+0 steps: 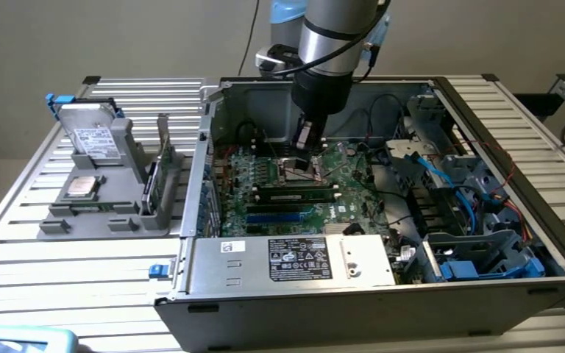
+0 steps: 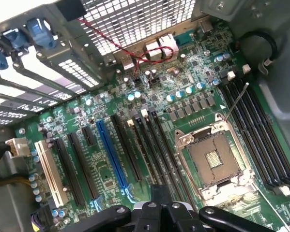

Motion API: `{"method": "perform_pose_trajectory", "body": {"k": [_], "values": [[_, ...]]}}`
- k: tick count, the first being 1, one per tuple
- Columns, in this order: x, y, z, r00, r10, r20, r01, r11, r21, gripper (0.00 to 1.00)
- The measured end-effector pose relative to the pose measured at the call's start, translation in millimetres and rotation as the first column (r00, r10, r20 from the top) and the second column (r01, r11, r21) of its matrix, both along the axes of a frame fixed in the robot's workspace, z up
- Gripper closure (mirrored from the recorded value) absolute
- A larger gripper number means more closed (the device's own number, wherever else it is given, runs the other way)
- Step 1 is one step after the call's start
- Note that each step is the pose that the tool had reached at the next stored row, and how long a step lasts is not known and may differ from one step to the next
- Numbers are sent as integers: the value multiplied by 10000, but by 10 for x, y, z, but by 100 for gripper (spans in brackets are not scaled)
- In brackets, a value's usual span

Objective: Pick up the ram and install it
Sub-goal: 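Press down the ram until it locks into place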

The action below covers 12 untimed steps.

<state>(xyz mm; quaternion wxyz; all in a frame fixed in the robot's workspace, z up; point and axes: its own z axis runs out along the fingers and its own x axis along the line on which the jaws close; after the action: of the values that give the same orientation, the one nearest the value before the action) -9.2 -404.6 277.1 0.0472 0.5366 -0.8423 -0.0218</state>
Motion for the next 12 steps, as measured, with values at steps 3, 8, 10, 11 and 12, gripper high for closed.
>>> {"method": "perform_pose_trajectory", "body": {"k": [3,8,10,11,12], "values": [[0,0,0,9988,-490,0,490,9988,1,89],[0,0,0,9913,-1313,0,1313,9913,0,89],[0,0,0,9864,-1645,1,1645,9864,1,89],[0,0,0,9836,-1803,0,1803,9836,0,89],[0,0,0,9805,-1963,1,1963,9805,1,89]]}}
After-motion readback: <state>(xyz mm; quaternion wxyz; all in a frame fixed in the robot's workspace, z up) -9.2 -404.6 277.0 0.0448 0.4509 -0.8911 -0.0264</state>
